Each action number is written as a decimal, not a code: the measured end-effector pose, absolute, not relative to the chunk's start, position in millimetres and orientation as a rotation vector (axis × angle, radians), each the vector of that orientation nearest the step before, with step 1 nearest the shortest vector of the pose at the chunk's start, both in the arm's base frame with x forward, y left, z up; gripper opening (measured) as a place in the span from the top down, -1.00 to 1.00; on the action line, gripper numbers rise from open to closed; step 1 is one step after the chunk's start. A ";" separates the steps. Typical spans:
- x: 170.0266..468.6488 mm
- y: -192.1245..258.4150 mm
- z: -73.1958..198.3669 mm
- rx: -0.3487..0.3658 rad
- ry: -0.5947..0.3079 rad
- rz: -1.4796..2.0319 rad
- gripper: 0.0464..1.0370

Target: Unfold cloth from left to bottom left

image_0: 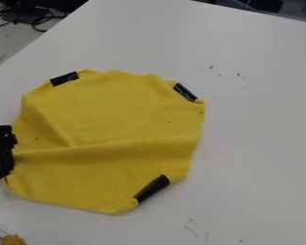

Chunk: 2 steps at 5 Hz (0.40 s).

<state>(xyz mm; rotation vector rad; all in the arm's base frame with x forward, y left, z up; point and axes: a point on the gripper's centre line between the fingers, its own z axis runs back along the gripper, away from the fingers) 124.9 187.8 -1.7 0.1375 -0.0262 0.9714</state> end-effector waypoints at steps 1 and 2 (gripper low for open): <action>121.4 190.1 1.5 0.228 0.026 0.967 -0.93; 111.3 188.7 3.4 0.265 0.092 0.976 -0.93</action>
